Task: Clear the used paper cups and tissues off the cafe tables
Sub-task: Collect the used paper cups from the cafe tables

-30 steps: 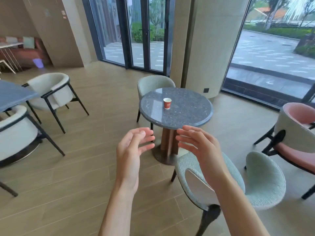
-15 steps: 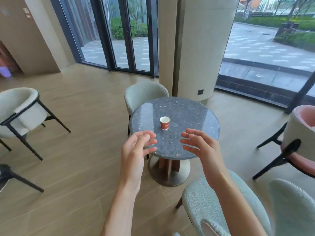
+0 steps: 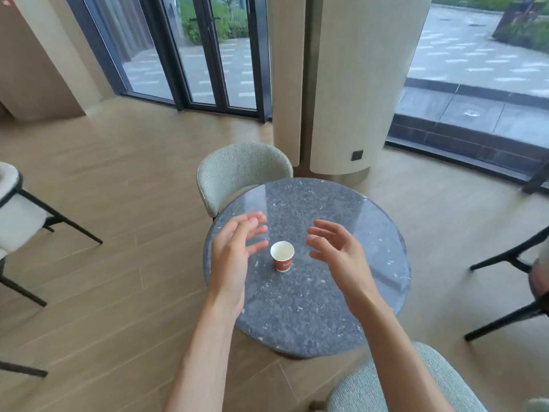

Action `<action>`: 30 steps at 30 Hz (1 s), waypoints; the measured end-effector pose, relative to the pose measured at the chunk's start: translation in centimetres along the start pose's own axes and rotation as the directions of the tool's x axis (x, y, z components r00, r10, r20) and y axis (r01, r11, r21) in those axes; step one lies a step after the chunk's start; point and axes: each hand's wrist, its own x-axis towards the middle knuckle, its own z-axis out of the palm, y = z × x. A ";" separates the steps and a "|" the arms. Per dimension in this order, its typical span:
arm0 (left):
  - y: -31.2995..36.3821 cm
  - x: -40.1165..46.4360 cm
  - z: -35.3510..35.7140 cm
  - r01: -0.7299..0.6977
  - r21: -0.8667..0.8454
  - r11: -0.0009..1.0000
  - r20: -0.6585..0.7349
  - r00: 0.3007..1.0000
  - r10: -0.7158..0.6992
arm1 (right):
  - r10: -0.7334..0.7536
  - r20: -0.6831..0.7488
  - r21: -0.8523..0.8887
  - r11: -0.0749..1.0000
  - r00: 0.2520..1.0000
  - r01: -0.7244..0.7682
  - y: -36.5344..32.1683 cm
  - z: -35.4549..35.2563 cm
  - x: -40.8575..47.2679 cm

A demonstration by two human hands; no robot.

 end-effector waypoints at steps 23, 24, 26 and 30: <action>-22.9 28.1 1.0 0.465 0.610 0.641 0.207 0.688 -0.696 | 0.447 -0.064 -0.839 0.460 0.892 -0.291 17.8 9.1 20.3; -23.5 28.3 1.1 0.470 0.628 0.620 0.211 0.664 -0.717 | 0.475 -0.081 -0.849 0.428 0.876 -0.310 18.4 9.3 20.2; -24.2 28.6 1.3 0.481 0.656 0.582 0.220 0.616 -0.756 | 0.496 -0.126 -0.853 0.388 0.859 -0.349 19.5 9.8 19.7; -24.8 28.8 1.8 0.459 0.720 0.521 0.237 0.543 -0.805 | 0.478 -0.198 -0.833 0.378 0.856 -0.404 20.6 9.9 19.0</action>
